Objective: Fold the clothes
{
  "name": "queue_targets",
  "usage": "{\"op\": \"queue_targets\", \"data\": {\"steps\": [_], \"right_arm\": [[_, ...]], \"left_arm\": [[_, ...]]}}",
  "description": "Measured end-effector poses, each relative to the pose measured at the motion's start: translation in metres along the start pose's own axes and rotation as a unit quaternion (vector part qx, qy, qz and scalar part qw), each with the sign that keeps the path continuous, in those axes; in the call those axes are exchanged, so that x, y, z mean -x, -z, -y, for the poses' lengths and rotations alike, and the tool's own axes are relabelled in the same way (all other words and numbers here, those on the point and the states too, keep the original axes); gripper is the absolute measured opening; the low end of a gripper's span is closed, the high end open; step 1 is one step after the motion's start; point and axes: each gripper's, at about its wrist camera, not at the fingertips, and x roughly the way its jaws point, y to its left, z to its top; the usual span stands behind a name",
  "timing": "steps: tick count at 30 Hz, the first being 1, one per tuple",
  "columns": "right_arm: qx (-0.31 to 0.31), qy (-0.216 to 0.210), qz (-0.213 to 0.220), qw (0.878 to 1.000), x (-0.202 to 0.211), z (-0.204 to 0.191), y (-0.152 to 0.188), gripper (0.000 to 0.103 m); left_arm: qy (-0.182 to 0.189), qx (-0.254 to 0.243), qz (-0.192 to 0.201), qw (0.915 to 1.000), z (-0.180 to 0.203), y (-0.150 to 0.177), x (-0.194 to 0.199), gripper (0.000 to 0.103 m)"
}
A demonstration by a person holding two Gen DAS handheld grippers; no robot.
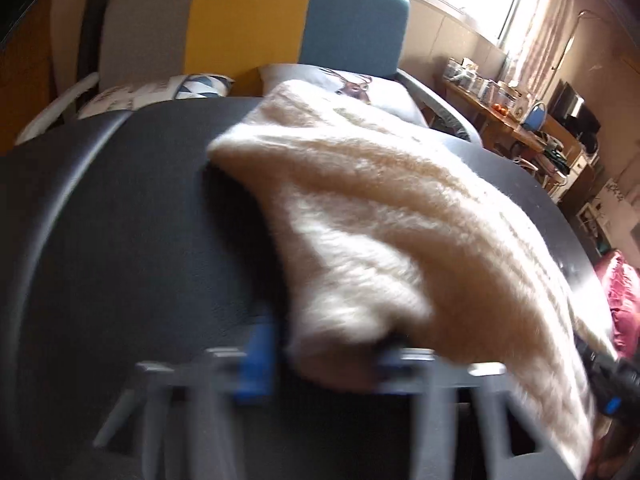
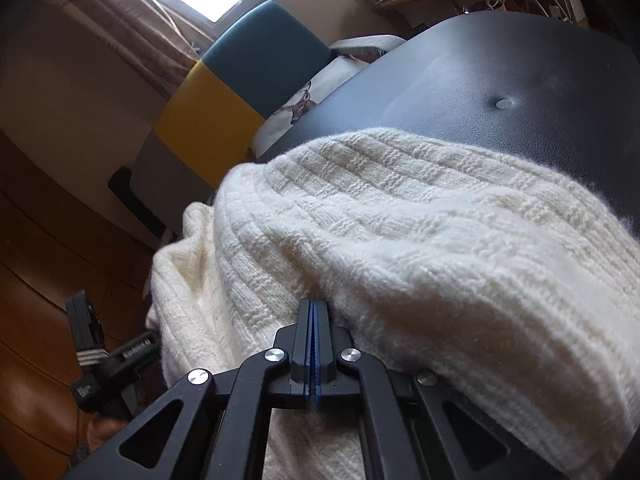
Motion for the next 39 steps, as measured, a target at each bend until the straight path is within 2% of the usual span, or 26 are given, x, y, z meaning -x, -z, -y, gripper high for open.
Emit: {"op": "queue_targets", "data": {"steps": [4, 7, 10, 13, 15, 16, 18, 19, 21, 23, 27, 29, 30, 31, 32, 33, 34, 35, 36, 37, 39], "right_arm": [[0.023, 0.015, -0.059, 0.998, -0.012, -0.015, -0.007, 0.000], [0.032, 0.013, -0.091, 0.995, -0.023, -0.031, -0.005, 0.000], [0.009, -0.021, -0.122, 0.992, -0.037, -0.049, 0.002, 0.000], [-0.021, -0.063, -0.125, 0.990, -0.051, -0.057, 0.012, 0.000], [-0.003, -0.046, -0.119, 0.992, -0.051, -0.068, 0.013, 0.000], [0.008, -0.034, -0.116, 0.993, -0.050, -0.074, 0.013, 0.002], [0.050, -0.034, -0.111, 0.992, -0.039, -0.090, 0.014, 0.024], [0.073, -0.037, -0.107, 0.991, -0.032, -0.098, 0.015, 0.034], [0.131, -0.038, -0.119, 0.983, -0.022, -0.115, 0.028, 0.034], [0.191, -0.038, -0.135, 0.971, -0.012, -0.132, 0.043, 0.035], [0.254, -0.012, -0.162, 0.953, -0.020, -0.145, 0.078, 0.035], [0.289, 0.020, -0.155, 0.944, -0.029, -0.149, 0.093, 0.038], [0.313, 0.034, -0.142, 0.938, -0.030, -0.153, 0.099, 0.039], [0.337, 0.045, -0.129, 0.932, -0.032, -0.158, 0.104, 0.041], [0.364, 0.056, -0.122, 0.922, -0.034, -0.163, 0.108, 0.042], [0.390, 0.067, -0.116, 0.911, -0.035, -0.167, 0.112, 0.041], [0.393, 0.076, -0.110, 0.910, -0.036, -0.166, 0.107, 0.036], [0.382, 0.084, -0.106, 0.914, -0.036, -0.161, 0.099, 0.029], [0.372, 0.092, -0.102, 0.918, -0.037, -0.157, 0.091, 0.025], [0.361, 0.099, -0.098, 0.922, -0.037, -0.153, 0.082, 0.017], [0.339, 0.115, -0.090, 0.929, -0.039, -0.144, 0.066, 0.017]], "left_arm": [[0.028, 0.042, 0.014, 0.9986, -0.014, -0.012, 0.009, 0.005], [0.035, 0.040, 0.040, 0.9978, -0.030, -0.023, 0.035, 0.005], [0.030, 0.006, 0.076, 0.9966, -0.039, -0.039, 0.073, 0.005], [0.017, -0.038, 0.114, 0.9926, -0.044, -0.048, 0.112, 0.005], [0.007, -0.063, 0.121, 0.9906, -0.045, -0.052, 0.124, 0.005], [0.002, -0.068, 0.114, 0.9911, -0.048, -0.052, 0.123, 0.005], [0.000, -0.053, 0.087, 0.9948, -0.060, -0.053, 0.108, 0.005], [0.004, -0.031, 0.067, 0.9973, -0.068, -0.053, 0.095, 0.005], [0.015, 0.025, 0.033, 0.9990, -0.090, -0.043, 0.076, 0.006], [0.031, 0.078, 0.014, 0.9963, -0.106, -0.028, 0.063, 0.006], [0.053, 0.141, 0.009, 0.9885, -0.123, -0.009, 0.057, 0.006], [0.065, 0.166, 0.006, 0.9839, -0.129, -0.002, 0.056, 0.015], [0.069, 0.172, 0.001, 0.9827, -0.128, 0.001, 0.053, 0.025], [0.071, 0.174, -0.002, 0.9821, -0.127, 0.004, 0.051, 0.031], [0.068, 0.165, 0.004, 0.9838, -0.121, 0.005, 0.050, 0.031], [0.066, 0.156, 0.010, 0.9855, -0.116, 0.006, 0.050, 0.031], [0.063, 0.146, 0.016, 0.9871, -0.110, 0.007, 0.049, 0.027], [0.058, 0.132, 0.016, 0.9894, -0.102, 0.006, 0.049, 0.023], [0.053, 0.118, 0.018, 0.9914, -0.095, 0.005, 0.048, 0.006], [0.046, 0.106, 0.025, 0.9930, -0.090, 0.003, 0.050, 0.006], [0.042, 0.087, 0.038, 0.9946, -0.084, -0.004, 0.054, 0.006]]}}
